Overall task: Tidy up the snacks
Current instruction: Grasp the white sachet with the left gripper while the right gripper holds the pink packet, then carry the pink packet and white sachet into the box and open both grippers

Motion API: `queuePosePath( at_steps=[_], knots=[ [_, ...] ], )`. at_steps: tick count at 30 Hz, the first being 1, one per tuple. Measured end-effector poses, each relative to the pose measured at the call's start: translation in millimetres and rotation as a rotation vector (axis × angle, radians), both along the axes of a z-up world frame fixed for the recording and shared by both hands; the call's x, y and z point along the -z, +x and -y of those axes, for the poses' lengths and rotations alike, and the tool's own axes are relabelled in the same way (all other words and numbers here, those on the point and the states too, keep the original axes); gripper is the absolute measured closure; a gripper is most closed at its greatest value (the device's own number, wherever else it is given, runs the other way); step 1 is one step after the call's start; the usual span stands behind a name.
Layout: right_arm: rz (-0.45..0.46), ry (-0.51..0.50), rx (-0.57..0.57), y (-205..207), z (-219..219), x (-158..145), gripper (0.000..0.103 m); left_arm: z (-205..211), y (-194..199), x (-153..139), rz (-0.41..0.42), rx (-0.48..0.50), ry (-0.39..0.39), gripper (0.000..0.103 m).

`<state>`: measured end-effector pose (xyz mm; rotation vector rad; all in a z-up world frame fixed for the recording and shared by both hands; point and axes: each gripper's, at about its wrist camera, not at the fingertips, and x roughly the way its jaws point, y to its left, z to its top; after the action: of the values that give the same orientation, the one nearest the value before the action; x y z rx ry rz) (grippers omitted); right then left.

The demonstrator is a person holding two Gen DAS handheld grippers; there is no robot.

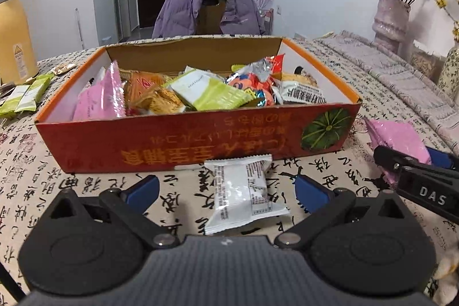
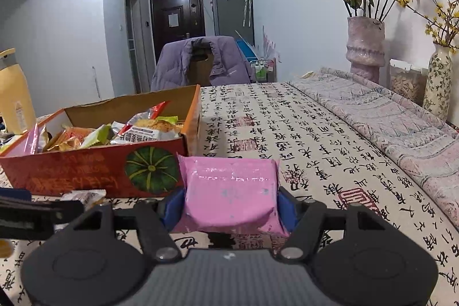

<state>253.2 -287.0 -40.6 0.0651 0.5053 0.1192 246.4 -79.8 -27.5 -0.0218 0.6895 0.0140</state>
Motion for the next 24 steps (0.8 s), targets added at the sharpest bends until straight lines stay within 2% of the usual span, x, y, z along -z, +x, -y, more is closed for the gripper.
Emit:
queuePosePath(
  at_steps=[3,5,8,12,15,16,17,24],
  knots=[
    [0.009,-0.003,-0.003,-1.2,-1.0,-0.7,0.036,2.3,5.6,5.5,-0.027,-0.018,-0.006,0.006],
    [0.013,-0.004,-0.005,-1.8,-1.3,-0.8,0.036,3.7,8.4,8.3,-0.041,-0.026,-0.009,0.015],
    [0.018,-0.011,-0.01,-2.5,-2.8,-1.2,0.036,5.3,13.2,12.1,-0.063,-0.033,-0.02,0.023],
    [0.024,-0.019,-0.013,-3.7,-4.7,-1.7,0.036,8.2,16.4,15.4,-0.072,-0.032,-0.02,0.028],
    [0.028,-0.023,-0.016,-4.4,-5.7,-2.0,0.036,10.3,16.2,14.7,-0.066,-0.02,-0.018,0.044],
    [0.029,-0.025,-0.017,-4.4,-5.8,-2.2,0.036,10.3,15.9,14.0,-0.063,-0.016,-0.017,0.056],
    [0.031,-0.027,-0.018,-4.9,-6.4,-2.2,0.036,10.7,15.5,13.3,-0.061,-0.009,-0.015,0.059],
    [0.043,-0.036,-0.02,-6.7,-8.1,-3.4,0.036,14.8,7.2,10.8,-0.04,0.036,0.005,0.062]
  ],
)
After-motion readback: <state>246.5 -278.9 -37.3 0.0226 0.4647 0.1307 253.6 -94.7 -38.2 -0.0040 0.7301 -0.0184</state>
